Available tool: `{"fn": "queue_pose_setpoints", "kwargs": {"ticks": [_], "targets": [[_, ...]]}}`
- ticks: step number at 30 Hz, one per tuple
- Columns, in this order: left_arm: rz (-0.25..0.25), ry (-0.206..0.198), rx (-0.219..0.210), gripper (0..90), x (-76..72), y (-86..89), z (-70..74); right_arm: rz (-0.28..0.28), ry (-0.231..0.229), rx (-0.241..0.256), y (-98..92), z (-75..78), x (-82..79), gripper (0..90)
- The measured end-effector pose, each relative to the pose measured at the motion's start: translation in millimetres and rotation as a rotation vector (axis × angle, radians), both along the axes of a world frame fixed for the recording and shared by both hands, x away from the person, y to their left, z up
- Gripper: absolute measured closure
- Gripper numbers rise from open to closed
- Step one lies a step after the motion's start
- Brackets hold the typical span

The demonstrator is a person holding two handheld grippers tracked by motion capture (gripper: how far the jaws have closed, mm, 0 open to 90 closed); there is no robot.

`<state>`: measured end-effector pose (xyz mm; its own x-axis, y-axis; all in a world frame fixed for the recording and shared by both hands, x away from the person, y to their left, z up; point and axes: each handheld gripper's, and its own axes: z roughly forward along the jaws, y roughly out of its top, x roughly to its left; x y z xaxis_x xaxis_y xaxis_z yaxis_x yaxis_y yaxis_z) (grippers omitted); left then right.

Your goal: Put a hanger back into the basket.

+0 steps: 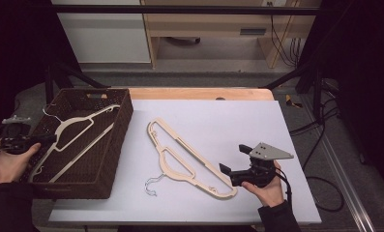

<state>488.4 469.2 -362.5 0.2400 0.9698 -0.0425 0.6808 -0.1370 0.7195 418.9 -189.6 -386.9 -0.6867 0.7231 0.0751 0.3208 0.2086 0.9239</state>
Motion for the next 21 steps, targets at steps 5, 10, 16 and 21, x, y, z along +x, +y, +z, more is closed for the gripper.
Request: {"fn": "queue_pose_setpoints", "kwargs": {"ticks": [5, 10, 16, 21], "targets": [[-0.021, -0.124, -0.048, 57.4, -20.9, -7.6, 16.2, 0.009, 0.002, 0.015, 1.2, 1.0, 0.4, 8.0], [-0.083, -0.302, -0.133, 42.3, -43.5, -34.2, 32.3, 0.0, -0.009, 0.009, 1.6, 4.0, 1.2, 7.9], [-0.213, -0.437, -0.206, 21.2, -62.3, -82.3, 41.2, 0.015, -0.004, -0.032, 10.6, 5.6, 2.9, 10.3], [-0.304, -0.461, -0.226, 10.7, -70.5, -128.4, 36.5, 0.04, 0.02, -0.072, 21.3, 0.7, 1.9, 12.8]]}}
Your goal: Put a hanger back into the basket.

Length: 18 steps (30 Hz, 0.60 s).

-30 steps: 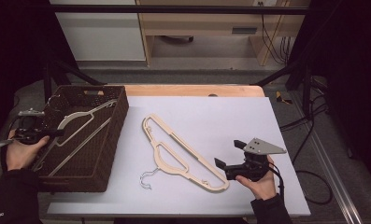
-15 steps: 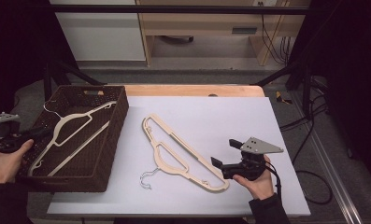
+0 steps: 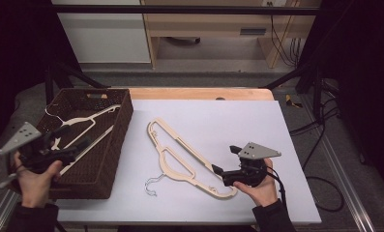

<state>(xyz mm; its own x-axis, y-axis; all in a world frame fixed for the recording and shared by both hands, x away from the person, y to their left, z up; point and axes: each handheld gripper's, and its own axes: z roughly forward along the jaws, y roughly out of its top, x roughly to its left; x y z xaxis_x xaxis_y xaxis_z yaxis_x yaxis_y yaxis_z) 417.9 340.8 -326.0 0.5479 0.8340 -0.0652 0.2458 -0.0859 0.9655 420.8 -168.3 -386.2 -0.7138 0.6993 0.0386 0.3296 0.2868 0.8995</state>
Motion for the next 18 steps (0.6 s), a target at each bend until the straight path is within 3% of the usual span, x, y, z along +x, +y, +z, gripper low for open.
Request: {"fn": "queue_pose_setpoints", "kwargs": {"ticks": [7, 14, 18], "targets": [[-0.115, 0.009, 0.048, 6.6, -9.0, -58.2, -19.9, 0.016, 0.044, -0.03, 6.9, -10.8, -0.9, 14.7], [-0.187, 0.051, 0.118, 6.0, -17.7, -95.3, -39.7, 0.046, 0.094, -0.055, 14.0, -27.1, -0.2, 18.3], [-0.217, 0.071, 0.138, 5.8, -18.7, -105.6, -48.1, 0.066, 0.128, -0.086, 22.0, -36.5, -0.5, 19.9]]}}
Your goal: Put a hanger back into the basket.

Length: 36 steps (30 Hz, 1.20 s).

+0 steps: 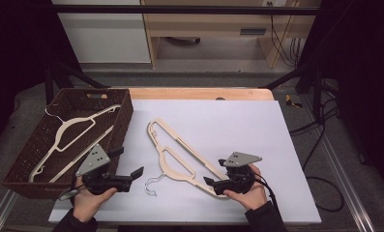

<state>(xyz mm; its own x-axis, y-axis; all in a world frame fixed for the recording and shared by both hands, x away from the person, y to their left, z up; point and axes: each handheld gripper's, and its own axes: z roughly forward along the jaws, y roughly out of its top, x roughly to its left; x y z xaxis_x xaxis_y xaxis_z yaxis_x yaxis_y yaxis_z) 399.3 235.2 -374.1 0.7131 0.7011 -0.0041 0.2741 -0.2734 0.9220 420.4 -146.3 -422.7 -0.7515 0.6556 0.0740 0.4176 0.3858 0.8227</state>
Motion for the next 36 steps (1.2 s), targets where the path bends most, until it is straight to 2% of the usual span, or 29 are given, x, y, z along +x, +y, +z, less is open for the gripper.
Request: {"fn": "queue_pose_setpoints", "kwargs": {"ticks": [1, 6, 8, 14, 16, 18, 23, 24, 25, 30, 31, 34, 36], "targets": [[-0.009, 0.007, 0.016, 5.7, -0.2, -2.5, -2.9, 0.001, 0.013, -0.008, 1.8, -2.6, 0.0, 19.9], [-0.035, 0.027, 0.037, 5.7, -0.2, -11.5, -15.4, 0.01, 0.054, -0.038, 7.4, -16.2, 0.0, 23.3], [-0.037, 0.031, 0.045, 5.5, 0.6, -14.3, -19.7, 0.019, 0.065, -0.066, 9.3, -20.8, 0.2, 24.5], [-0.042, 0.058, 0.067, 5.4, 2.4, -18.9, -29.7, 0.02, 0.113, -0.124, 16.8, -33.0, 1.8, 33.4], [-0.046, 0.07, 0.058, 5.5, 4.1, -18.7, -31.7, 0.037, 0.126, -0.15, 19.9, -37.1, 2.3, 36.2], [-0.048, 0.075, 0.067, 5.6, 4.8, -20.2, -33.3, 0.049, 0.135, -0.177, 23.3, -41.2, 3.0, 40.9], [-0.05, 0.084, 0.075, 5.6, 6.3, -22.2, -35.8, 0.07, 0.173, -0.19, 33.8, -47.2, 2.4, 49.5], [-0.051, 0.087, 0.073, 5.8, 6.7, -22.1, -36.4, 0.086, 0.163, -0.202, 35.8, -48.7, 2.7, 50.8], [-0.052, 0.09, 0.074, 5.9, 7.0, -22.3, -37.1, 0.07, 0.17, -0.212, 39.2, -49.0, 1.5, 52.0], [-0.056, 0.095, 0.083, 6.2, 7.4, -24.0, -38.8, 0.072, 0.123, -0.256, 43.0, -48.8, 2.0, 61.4], [-0.059, 0.097, 0.081, 6.3, 7.5, -24.1, -38.9, 0.074, 0.118, -0.251, 44.2, -49.1, 1.2, 63.0], [-0.058, 0.098, 0.083, 6.7, 7.4, -24.6, -39.4, 0.089, 0.111, -0.269, 46.2, -48.4, -1.1, 68.4], [-0.056, 0.099, 0.083, 6.8, 7.9, -24.7, -39.9, 0.084, 0.125, -0.27, 46.9, -47.6, -1.4, 72.8]]}}
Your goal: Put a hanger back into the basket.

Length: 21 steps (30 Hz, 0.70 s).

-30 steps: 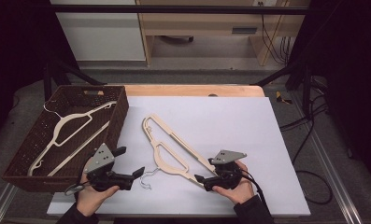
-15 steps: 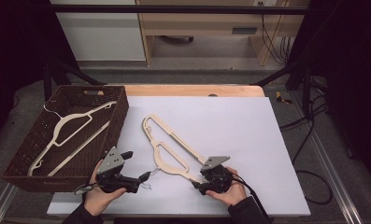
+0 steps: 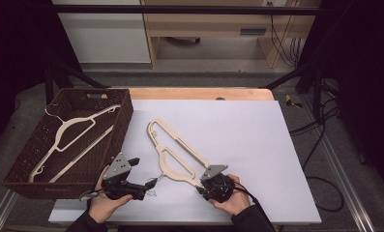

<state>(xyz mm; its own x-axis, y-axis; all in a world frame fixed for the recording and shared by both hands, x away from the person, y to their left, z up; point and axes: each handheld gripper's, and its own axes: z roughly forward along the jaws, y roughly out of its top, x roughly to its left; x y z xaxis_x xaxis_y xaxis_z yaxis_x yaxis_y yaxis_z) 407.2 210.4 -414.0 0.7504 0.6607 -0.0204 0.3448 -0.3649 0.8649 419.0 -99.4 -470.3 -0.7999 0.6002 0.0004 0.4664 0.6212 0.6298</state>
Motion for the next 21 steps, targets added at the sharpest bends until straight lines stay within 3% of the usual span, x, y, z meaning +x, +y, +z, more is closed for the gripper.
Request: {"fn": "queue_pose_setpoints", "kwargs": {"ticks": [3, 13, 15, 16, 21], "targets": [[0.001, 0.006, 0.005, 7.0, 1.4, -0.1, -1.6, -0.016, 0.019, 0.004, -0.8, 0.9, 1.6, 78.2], [-0.003, 0.023, 0.017, 9.0, 4.8, -2.6, -5.7, -0.016, 0.062, 0.037, -4.4, 4.2, 4.2, 78.5], [-0.006, 0.027, 0.024, 9.4, 5.2, -3.2, -6.2, -0.016, 0.065, 0.058, -6.1, 5.9, 4.9, 78.8], [-0.005, 0.028, 0.025, 9.7, 5.5, -3.8, -6.7, -0.019, 0.088, 0.087, -6.6, 7.5, 4.5, 79.0], [-0.018, 0.043, 0.043, 13.1, 7.9, -8.2, -12.2, 0.007, 0.076, 0.086, -6.5, 10.0, 4.5, 79.5]]}}
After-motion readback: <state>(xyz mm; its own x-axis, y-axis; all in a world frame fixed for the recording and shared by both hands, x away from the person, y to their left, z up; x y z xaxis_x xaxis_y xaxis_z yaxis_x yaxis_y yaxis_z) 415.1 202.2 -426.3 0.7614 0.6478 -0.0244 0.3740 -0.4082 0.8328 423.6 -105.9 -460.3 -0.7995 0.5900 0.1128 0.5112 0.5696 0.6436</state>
